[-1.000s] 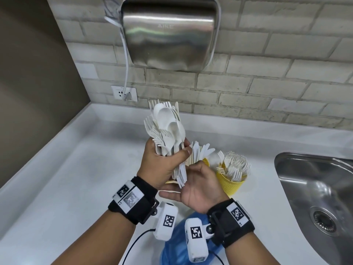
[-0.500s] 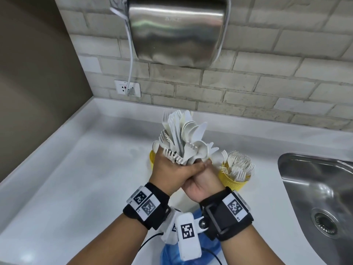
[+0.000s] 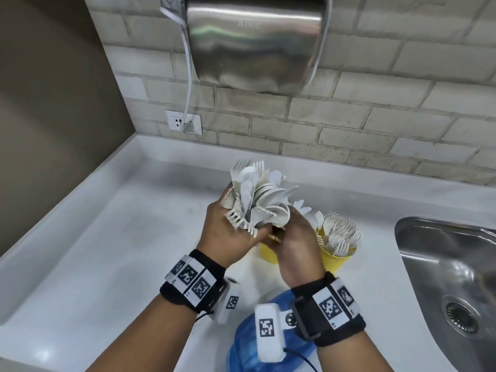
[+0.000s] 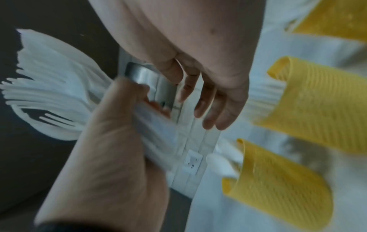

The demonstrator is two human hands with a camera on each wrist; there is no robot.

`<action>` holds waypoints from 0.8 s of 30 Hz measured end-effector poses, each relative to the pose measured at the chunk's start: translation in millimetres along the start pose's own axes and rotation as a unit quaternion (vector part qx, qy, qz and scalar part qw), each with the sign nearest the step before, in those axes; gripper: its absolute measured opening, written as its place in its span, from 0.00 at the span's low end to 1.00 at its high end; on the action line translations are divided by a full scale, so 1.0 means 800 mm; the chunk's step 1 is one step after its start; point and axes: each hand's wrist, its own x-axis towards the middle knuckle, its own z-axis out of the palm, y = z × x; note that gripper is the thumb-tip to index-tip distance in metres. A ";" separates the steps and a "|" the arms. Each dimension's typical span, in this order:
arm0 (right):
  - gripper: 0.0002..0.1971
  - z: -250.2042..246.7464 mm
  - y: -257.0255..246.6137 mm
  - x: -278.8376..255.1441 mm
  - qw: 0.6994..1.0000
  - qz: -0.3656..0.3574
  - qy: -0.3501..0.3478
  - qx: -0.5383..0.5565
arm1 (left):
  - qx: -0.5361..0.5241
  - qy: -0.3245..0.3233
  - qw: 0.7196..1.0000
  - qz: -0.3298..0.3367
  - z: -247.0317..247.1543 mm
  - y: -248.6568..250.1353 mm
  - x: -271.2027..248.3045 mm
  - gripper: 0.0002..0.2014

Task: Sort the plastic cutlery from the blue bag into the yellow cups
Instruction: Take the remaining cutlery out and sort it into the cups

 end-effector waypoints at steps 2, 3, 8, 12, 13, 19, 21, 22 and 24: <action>0.14 -0.011 -0.015 -0.002 0.998 -0.053 0.019 -0.023 | 0.051 0.001 0.999 0.006 -0.009 -0.005 0.002 0.26; 0.14 -0.015 -0.023 -0.004 0.996 -0.079 0.018 -0.031 | 0.078 0.006 0.997 0.009 -0.012 -0.007 0.001 0.26; 0.09 -0.031 -0.068 -0.030 0.962 -0.231 -0.081 -0.125 | 0.107 0.029 0.994 0.012 -0.017 -0.006 -0.008 0.31; 0.08 -0.035 -0.087 -0.041 0.924 -0.279 -0.155 -0.210 | 0.103 0.020 0.994 -0.008 -0.013 -0.009 -0.013 0.27; 0.06 -0.034 -0.088 -0.043 0.919 -0.286 -0.161 -0.220 | 0.097 0.009 0.995 -0.018 -0.012 -0.009 -0.014 0.25; 0.02 -0.026 -0.087 -0.044 0.921 -0.289 -0.152 -0.213 | 0.031 -0.011 0.999 -0.034 -0.010 -0.004 -0.022 0.27; 0.02 -0.023 -0.087 -0.044 0.921 -0.289 -0.150 -0.214 | 0.021 -0.020 0.999 -0.041 -0.011 -0.005 -0.023 0.22; 0.02 -0.021 -0.088 -0.045 0.921 -0.291 -0.149 -0.214 | 0.018 -0.027 0.999 -0.043 -0.011 -0.006 -0.024 0.21; 0.02 -0.017 -0.089 -0.047 0.920 -0.295 -0.146 -0.215 | 0.010 -0.036 0.998 -0.043 -0.012 -0.006 -0.024 0.21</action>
